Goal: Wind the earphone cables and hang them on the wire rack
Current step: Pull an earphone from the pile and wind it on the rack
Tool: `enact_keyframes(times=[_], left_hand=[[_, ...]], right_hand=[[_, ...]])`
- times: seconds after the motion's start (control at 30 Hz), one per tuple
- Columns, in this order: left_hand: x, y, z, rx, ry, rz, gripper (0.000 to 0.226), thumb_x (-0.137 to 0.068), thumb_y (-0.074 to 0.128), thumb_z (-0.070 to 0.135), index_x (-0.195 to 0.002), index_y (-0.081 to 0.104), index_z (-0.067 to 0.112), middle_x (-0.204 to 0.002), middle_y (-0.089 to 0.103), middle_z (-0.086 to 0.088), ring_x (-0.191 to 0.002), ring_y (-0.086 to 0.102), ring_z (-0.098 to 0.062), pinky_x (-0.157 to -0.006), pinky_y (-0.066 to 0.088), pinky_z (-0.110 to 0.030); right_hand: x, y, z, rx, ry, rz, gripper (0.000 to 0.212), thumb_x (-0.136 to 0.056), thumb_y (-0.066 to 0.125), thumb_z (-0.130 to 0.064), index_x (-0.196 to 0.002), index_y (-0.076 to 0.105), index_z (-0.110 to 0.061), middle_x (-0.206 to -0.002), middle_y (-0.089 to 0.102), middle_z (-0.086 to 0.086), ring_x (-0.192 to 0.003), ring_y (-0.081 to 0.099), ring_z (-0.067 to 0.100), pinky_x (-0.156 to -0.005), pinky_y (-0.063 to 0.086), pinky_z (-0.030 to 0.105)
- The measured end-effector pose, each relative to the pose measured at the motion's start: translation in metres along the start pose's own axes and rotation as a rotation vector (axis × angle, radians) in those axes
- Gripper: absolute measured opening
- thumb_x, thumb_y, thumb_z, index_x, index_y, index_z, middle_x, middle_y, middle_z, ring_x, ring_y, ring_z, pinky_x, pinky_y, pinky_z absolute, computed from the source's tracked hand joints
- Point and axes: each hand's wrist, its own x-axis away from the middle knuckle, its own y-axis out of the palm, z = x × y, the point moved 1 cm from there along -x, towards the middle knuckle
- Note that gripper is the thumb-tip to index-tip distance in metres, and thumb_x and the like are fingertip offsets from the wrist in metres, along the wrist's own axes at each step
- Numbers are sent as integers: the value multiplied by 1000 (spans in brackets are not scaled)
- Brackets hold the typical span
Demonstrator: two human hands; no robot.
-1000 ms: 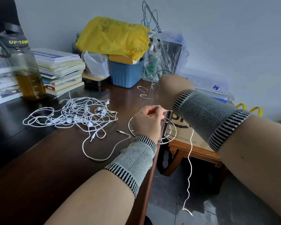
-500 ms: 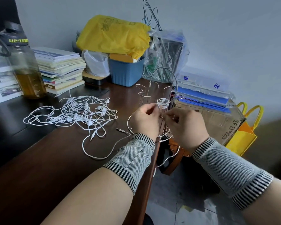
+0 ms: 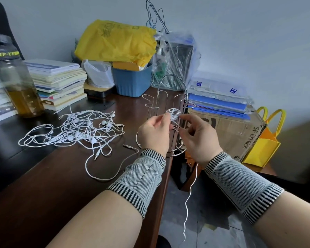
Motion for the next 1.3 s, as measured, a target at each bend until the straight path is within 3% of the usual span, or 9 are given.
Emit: enact_keyframes(times=[0.2, 0.4, 0.5, 0.7, 0.83, 0.9, 1.03, 1.17, 1.3], left_hand=[[-2, 0, 0, -24, -30, 33, 22, -86, 68, 35, -67, 69, 23, -64, 72, 4, -66, 71, -12, -60, 53, -34], [-1, 0, 6, -59, -12, 67, 28, -88, 67, 35, -66, 72, 20, -61, 72, 2, -58, 69, -12, -62, 57, -37], [-1, -1, 3, -93, 17, 87, 29, -86, 66, 40, -67, 74, 20, -62, 72, 2, -58, 67, -17, -64, 58, -44], [4, 0, 2, -44, 56, 6, 21, -93, 64, 25, -111, 73, 20, -99, 75, -3, -90, 72, -18, -84, 59, -46], [6, 1, 2, -84, 120, -27, 27, -95, 60, 18, -120, 69, 21, -113, 72, -1, -94, 70, -17, -86, 58, -35], [6, 1, 2, -93, 129, -29, 26, -95, 60, 16, -119, 70, 20, -113, 72, 1, -98, 70, -18, -90, 56, -39], [3, 2, -1, -115, 112, -24, 23, -93, 63, 20, -114, 72, 20, -99, 75, 0, -88, 71, -18, -84, 58, -44], [2, 2, -1, -65, 73, -16, 21, -92, 64, 19, -112, 72, 18, -87, 73, 5, -70, 70, -5, -75, 60, -33], [1, 2, -1, -51, 62, -25, 18, -93, 63, 17, -109, 71, 17, -80, 70, 8, -61, 67, 1, -67, 59, -26]], right_hand=[[-2, 2, -1, 10, -33, -13, 46, -88, 59, -8, -131, 54, -21, -55, 50, -7, -49, 47, 5, -53, 37, 8], [-12, -2, -7, 70, -3, -87, 40, -92, 54, -14, -132, 55, -19, -59, 46, -17, -46, 43, -1, -57, 37, 13], [-13, -6, -11, 155, -50, -93, 40, -93, 52, -15, -133, 56, -19, -76, 63, -5, -56, 45, 0, -66, 42, 20], [-11, -8, -11, 204, -78, -83, 40, -93, 50, -15, -131, 58, -20, -66, 53, -9, -57, 50, 11, -61, 47, 25], [-12, -10, -9, 225, -78, -105, 39, -94, 49, -17, -133, 56, -22, -67, 55, -7, -59, 54, 14, -65, 52, 30], [-13, -11, -9, 230, -89, -116, 39, -95, 49, -16, -132, 56, -23, -66, 57, -6, -58, 56, 16, -63, 52, 30], [-9, -11, -5, 208, -120, -57, 33, -93, 53, -17, -125, 62, -21, -59, 51, -13, -50, 49, 9, -55, 45, 25], [3, -11, 4, 133, -151, 49, 12, -91, 61, -16, -96, 71, -13, -64, 57, -14, -52, 50, 4, -53, 41, 15], [6, -10, 12, 75, -58, 61, 9, -92, 61, -17, -91, 70, -14, -61, 53, -19, -52, 50, -3, -56, 40, 9]])
